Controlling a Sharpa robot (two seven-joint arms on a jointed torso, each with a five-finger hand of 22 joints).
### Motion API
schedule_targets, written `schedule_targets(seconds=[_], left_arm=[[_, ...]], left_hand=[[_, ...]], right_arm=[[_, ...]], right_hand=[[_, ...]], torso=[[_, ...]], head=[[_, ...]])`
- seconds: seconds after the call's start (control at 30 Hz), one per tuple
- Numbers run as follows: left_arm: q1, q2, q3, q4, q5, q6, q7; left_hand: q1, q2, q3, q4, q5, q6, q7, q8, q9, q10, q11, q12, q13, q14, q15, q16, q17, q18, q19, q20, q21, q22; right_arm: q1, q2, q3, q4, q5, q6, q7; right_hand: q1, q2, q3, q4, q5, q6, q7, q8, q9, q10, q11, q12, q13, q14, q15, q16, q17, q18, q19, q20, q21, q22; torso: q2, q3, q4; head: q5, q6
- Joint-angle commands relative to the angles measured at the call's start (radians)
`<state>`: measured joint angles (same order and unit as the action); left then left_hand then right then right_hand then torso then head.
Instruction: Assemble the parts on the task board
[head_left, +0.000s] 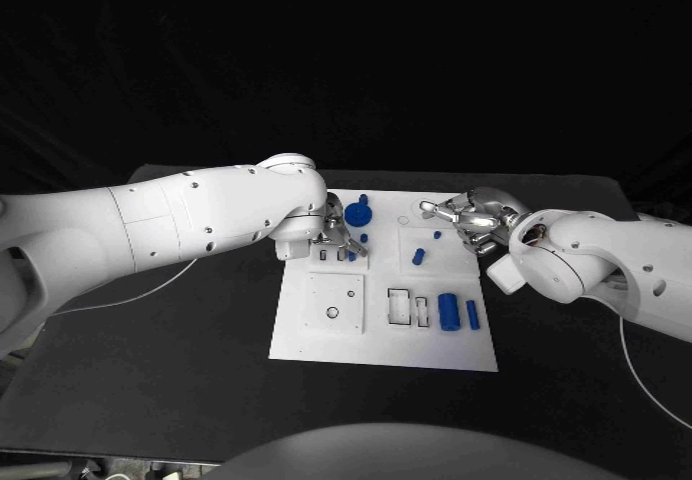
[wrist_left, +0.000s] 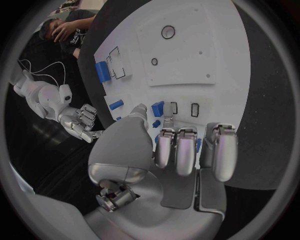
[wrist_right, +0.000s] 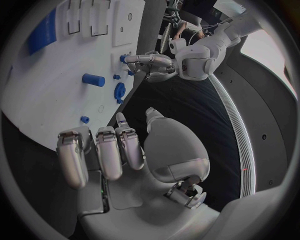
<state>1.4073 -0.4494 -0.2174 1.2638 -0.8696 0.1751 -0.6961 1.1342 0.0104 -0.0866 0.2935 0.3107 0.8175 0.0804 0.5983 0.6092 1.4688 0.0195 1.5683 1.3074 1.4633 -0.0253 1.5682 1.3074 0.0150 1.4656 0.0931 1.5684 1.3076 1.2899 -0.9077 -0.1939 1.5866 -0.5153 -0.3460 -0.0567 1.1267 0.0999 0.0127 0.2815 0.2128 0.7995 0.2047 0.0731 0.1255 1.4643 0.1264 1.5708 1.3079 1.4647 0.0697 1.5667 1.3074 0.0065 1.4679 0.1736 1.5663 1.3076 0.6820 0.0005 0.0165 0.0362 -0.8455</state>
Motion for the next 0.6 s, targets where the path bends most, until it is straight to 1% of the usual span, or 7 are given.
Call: schedule_targets(seconds=[0.03,0.17,0.23,0.37,0.4,0.5,0.6], left_arm=[[-0.001,0.004,0.000,-0.004,-0.002,0.022,-0.017],[-0.002,0.008,0.001,-0.012,-0.004,0.018,-0.011],[-0.002,0.010,0.001,-0.017,-0.006,0.018,-0.011],[-0.002,0.011,0.001,-0.021,-0.007,0.019,-0.013],[-0.002,0.012,0.001,-0.022,-0.008,0.019,-0.014],[-0.002,0.013,0.001,-0.024,-0.008,0.021,-0.014],[-0.002,0.014,0.001,-0.026,-0.008,0.023,-0.012]], left_hand=[[0.001,0.007,-0.007,0.000,0.004,-0.010,0.000,0.007,0.005,0.102,0.003,0.002,0.263,0.108,-0.001,0.003,0.263,-0.015,0.105,0.000,0.002,0.263],[-0.009,0.011,-0.014,0.001,0.003,-0.013,-0.001,0.016,0.018,0.102,0.002,0.002,0.263,0.108,-0.002,0.003,0.263,-0.015,0.105,0.000,0.002,0.263],[-0.012,0.014,-0.016,0.000,0.003,-0.014,-0.001,0.018,0.022,0.102,0.001,0.002,0.263,0.108,-0.002,0.003,0.263,-0.015,0.105,0.000,0.002,0.263],[-0.012,0.017,-0.017,0.000,0.003,-0.015,-0.002,0.020,0.026,0.102,0.001,0.002,0.263,0.108,-0.002,0.003,0.263,-0.015,0.105,0.000,0.002,0.263],[-0.013,0.019,-0.017,0.000,0.003,-0.014,-0.002,0.022,0.028,0.102,0.000,0.002,0.263,0.108,-0.002,0.003,0.263,-0.015,0.105,-0.001,0.002,0.263],[-0.017,0.040,-0.018,0.000,0.004,-0.016,-0.004,0.028,0.040,0.102,-0.002,0.002,0.263,0.108,-0.003,0.003,0.263,-0.015,0.105,-0.001,0.002,0.263],[-0.018,0.049,-0.018,0.000,0.006,-0.016,-0.005,0.030,0.045,0.102,-0.003,0.002,0.263,0.108,-0.004,0.003,0.263,-0.015,0.105,-0.002,0.002,0.263]], right_arm=[[-0.001,0.001,0.000,0.000,-0.003,0.022,-0.005],[-0.002,0.000,0.000,-0.001,-0.003,0.025,-0.007],[-0.002,-0.001,0.000,-0.001,-0.003,0.026,-0.008],[-0.002,-0.001,0.000,0.000,-0.003,0.027,-0.009],[-0.002,-0.001,0.000,0.000,-0.003,0.028,-0.010],[-0.002,-0.002,0.000,0.000,-0.003,0.028,-0.011],[-0.002,-0.002,0.000,0.000,-0.003,0.028,-0.012]], right_hand=[[0.000,0.007,-0.004,0.005,-0.003,-0.007,0.000,0.007,0.001,0.107,0.008,0.000,0.263,0.106,0.005,0.004,0.263,-0.007,0.103,0.008,0.004,0.263],[0.000,0.008,-0.005,0.005,-0.003,-0.007,0.000,0.007,0.001,0.107,0.009,0.000,0.263,0.106,0.005,0.004,0.263,-0.007,0.103,0.009,0.004,0.263],[-0.001,0.009,-0.005,0.005,-0.004,-0.007,0.001,0.007,0.001,0.107,0.009,0.000,0.263,0.106,0.005,0.004,0.263,-0.007,0.103,0.009,0.004,0.263],[-0.001,0.009,-0.005,0.005,-0.004,-0.007,0.001,0.007,0.001,0.107,0.009,0.000,0.263,0.106,0.006,0.004,0.263,-0.007,0.103,0.009,0.004,0.263],[-0.001,0.009,-0.005,0.005,-0.004,-0.007,0.001,0.007,0.001,0.107,0.009,0.000,0.263,0.106,0.006,0.004,0.263,-0.007,0.103,0.009,0.004,0.263],[-0.001,0.009,-0.005,0.005,-0.004,-0.007,0.001,0.007,0.001,0.107,0.009,0.000,0.263,0.106,0.006,0.004,0.263,-0.007,0.103,0.009,0.004,0.263],[-0.001,0.009,-0.005,0.005,-0.004,-0.007,0.001,0.007,0.001,0.107,0.009,0.000,0.263,0.106,0.006,0.004,0.263,-0.007,0.103,0.009,0.004,0.263]], torso=[[0.001,0.0007,0.0002],[0.001,0.0002,0.0004],[0.002,0.0004,0.0007],[0.002,0.0005,-0.0008],[0.002,0.0006,-0.0003],[0.002,0.0009,0.0012],[0.001,0.0006,0.0007]], head=[[-0.001,0.000],[-0.002,-0.001],[-0.002,-0.001],[-0.001,-0.002],[-0.002,-0.003],[-0.004,-0.004],[-0.003,-0.005]])
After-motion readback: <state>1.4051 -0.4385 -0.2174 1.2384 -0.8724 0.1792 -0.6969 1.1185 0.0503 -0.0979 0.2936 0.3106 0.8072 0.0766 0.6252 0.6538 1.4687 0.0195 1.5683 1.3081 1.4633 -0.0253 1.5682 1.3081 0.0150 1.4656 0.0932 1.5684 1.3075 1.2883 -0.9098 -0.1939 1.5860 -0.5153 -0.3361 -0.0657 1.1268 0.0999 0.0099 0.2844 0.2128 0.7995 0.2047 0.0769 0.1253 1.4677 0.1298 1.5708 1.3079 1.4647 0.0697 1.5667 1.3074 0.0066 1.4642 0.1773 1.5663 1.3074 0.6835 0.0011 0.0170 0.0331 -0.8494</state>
